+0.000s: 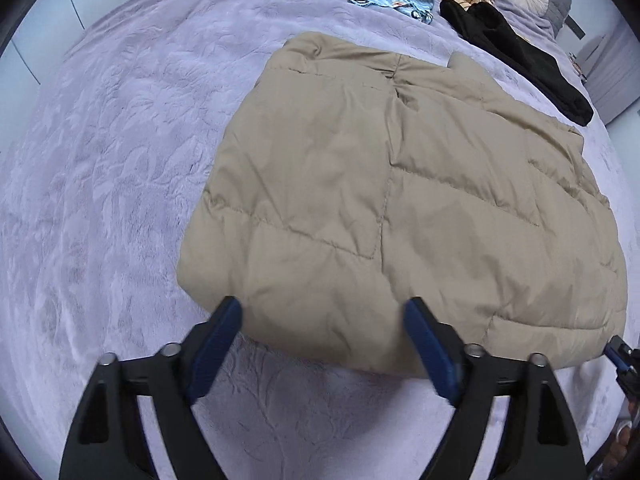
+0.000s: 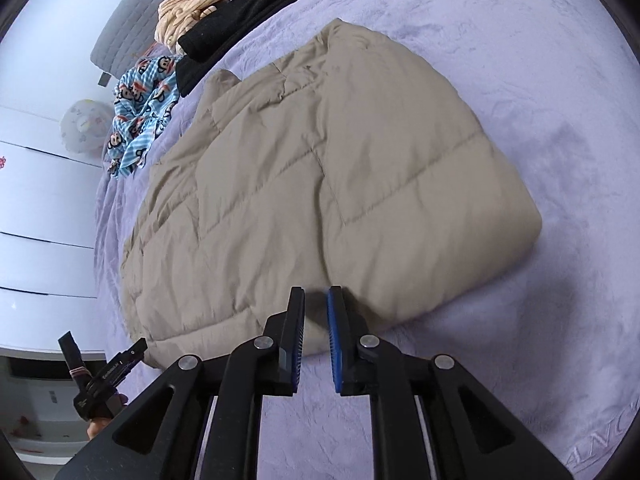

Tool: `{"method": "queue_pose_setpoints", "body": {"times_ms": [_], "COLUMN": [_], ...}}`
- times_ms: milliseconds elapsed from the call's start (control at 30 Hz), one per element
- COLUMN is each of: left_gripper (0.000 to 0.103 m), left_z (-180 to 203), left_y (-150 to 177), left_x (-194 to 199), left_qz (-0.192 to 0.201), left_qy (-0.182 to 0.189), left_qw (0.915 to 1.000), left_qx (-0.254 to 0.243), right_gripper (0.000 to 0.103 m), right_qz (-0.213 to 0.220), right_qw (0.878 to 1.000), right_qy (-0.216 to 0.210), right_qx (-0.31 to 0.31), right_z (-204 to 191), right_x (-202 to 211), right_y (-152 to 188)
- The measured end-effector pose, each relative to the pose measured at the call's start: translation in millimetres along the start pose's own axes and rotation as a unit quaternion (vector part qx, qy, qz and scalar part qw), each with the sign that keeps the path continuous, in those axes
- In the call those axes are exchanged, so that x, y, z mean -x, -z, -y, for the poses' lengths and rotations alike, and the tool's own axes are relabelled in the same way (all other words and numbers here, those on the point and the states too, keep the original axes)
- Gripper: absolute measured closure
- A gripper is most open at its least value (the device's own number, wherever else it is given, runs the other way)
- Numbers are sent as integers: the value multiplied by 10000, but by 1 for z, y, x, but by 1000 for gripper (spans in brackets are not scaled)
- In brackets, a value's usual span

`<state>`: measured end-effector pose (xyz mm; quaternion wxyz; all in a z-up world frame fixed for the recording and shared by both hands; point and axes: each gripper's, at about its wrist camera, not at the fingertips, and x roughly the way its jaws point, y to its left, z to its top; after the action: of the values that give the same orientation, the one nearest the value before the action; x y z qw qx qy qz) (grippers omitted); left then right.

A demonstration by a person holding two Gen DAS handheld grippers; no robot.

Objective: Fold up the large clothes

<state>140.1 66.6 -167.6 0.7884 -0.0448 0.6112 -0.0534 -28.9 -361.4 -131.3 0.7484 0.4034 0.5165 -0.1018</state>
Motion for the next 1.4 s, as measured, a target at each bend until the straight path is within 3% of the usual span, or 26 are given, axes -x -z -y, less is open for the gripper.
{"method": "queue_pose_setpoints", "body": {"times_ms": [33, 67, 133, 200, 267, 333, 433, 567, 700, 767, 833, 1000, 1067, 1133, 1233, 1300, 1400], "left_gripper": [12, 12, 12, 12, 0, 0, 0, 0, 0, 0, 0, 0, 0, 0, 0, 0, 0], "left_z": [1, 2, 4, 4, 4, 2, -1, -6, -9, -11, -13, -29, -42, -57, -73, -79, -80], "left_y": [4, 6, 9, 11, 13, 15, 18, 17, 18, 18, 18, 17, 15, 13, 12, 14, 23], "left_x": [2, 2, 2, 1, 1, 3, 1, -4, -5, -8, -10, -17, -16, -12, -12, -20, -41], "left_qz": [23, 2, -65, -100, -121, -84, -152, -260, -133, -187, -243, -320, -204, -3, 150, 0, -386], "left_qy": [11, -3, -37, -52, -100, -38, -21, -3, -309, -279, -197, 421, 1042, 1437, 1571, 1698, 2057], "left_qw": [10000, 10000, 10000, 9999, 9999, 9999, 9999, 9994, 9993, 9993, 9993, 9966, 9895, 9808, 9766, 9751, 9650], "left_qx": [35, 32, 43, 38, 30, 43, 77, 231, 138, 146, 208, 634, 976, 1314, 1459, 1428, 1581], "right_gripper": [74, 57, 41, 41, 41, 38, 19, 17, 15, 1, 0, 0, 0, 0, 0, 0, 0], "right_qz": [-27, -27, 44, 6, -34, -44, 74, 97, 120, 96, 138, 58, -33, -70, -61, -82, -166], "right_qw": [10000, 9999, 9998, 9996, 9992, 9988, 9982, 9957, 9926, 9910, 9892, 9863, 9839, 9805, 9766, 9754, 9730], "right_qy": [-17, 4, 116, 88, 24, -26, -109, -298, -426, -536, -664, -845, -973, -1126, -1275, -1311, -1396], "right_qx": [-61, -97, -157, -251, -397, -481, -584, -872, -1135, -1226, -1302, -1413, -1499, -1606, -1733, -1772, -1828], "right_z": [2, 3, 5, 7, 12, 14, 19, 28, 36, 38, 37, 35, 36, 38, 41, 43, 45], "right_x": [0, 1, 3, 2, -1, -4, -6, -11, -17, -22, -25, -37, -43, -48, -51, -54, -61], "right_y": [4, 8, 14, 16, 18, 18, 20, 20, 20, 20, 21, 17, 14, 10, 5, 2, 1]}}
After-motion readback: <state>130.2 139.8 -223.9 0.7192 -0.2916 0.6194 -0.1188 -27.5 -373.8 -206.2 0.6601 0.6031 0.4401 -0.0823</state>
